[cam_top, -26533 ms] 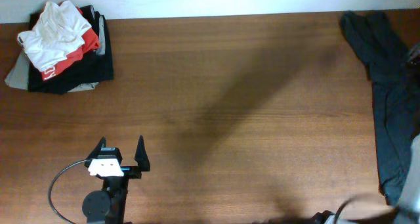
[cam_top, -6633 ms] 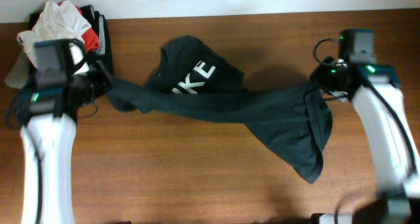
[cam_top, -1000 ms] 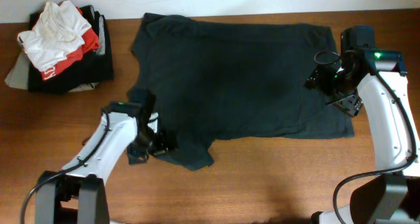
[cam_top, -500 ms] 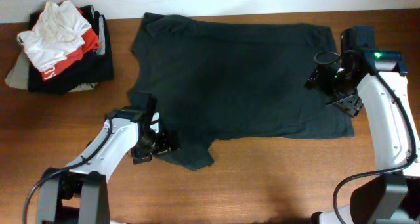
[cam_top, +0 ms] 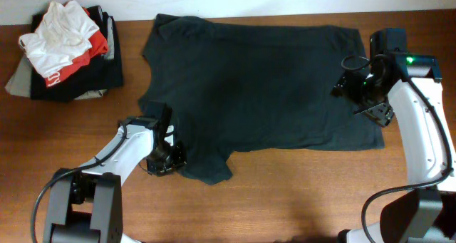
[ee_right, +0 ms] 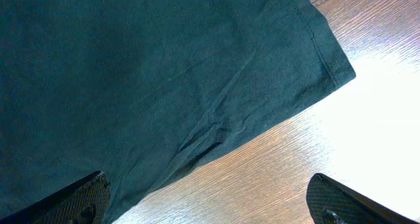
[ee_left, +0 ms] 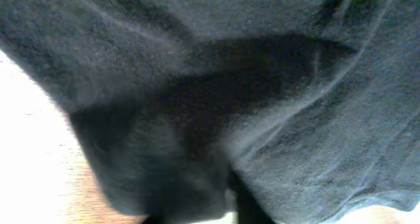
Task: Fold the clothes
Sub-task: 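Move the left gripper to the shirt's bottom left hem, right to right side, then grasp the bottom left hem with left gripper, bottom right corner with right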
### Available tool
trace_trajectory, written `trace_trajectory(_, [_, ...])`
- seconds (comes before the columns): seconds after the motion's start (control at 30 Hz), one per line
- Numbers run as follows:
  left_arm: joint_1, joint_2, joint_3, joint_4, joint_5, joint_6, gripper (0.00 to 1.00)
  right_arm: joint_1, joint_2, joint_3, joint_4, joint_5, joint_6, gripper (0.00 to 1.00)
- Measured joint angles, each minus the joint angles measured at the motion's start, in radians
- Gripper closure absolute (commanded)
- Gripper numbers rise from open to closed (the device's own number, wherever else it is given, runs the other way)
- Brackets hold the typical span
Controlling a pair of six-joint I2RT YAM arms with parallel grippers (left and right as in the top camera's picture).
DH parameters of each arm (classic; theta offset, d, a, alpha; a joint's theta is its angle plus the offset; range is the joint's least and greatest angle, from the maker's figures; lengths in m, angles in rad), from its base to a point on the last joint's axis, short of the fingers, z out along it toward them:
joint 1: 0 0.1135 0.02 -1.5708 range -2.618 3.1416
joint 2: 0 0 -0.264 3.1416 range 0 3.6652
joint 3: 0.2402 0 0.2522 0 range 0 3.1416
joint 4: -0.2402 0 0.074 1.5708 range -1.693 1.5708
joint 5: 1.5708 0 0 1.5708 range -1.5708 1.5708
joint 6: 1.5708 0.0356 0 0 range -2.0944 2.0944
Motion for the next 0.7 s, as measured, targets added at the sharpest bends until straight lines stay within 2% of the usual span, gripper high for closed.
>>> trace_trajectory(0.27, [0.0,-0.019,0.004,-0.111,-0.002,0.001,0.99,-0.001,0.0,-0.001,0.002,0.018,0.0,0.01])
trace_trajectory(0.5, [0.0,-0.179,0.008,-0.138,-0.053,0.001,0.99,-0.094,0.0,-0.016,-0.006,0.023,0.058,0.01])
trace_trajectory(0.6, [0.0,-0.197,0.01,-0.152,-0.065,0.001,0.99,-0.153,0.0,-0.089,0.005,0.026,0.072,0.01])
trace_trajectory(0.7, [0.0,-0.197,0.01,-0.155,-0.073,0.001,0.99,-0.191,0.0,-0.198,0.089,0.026,0.076,0.01])
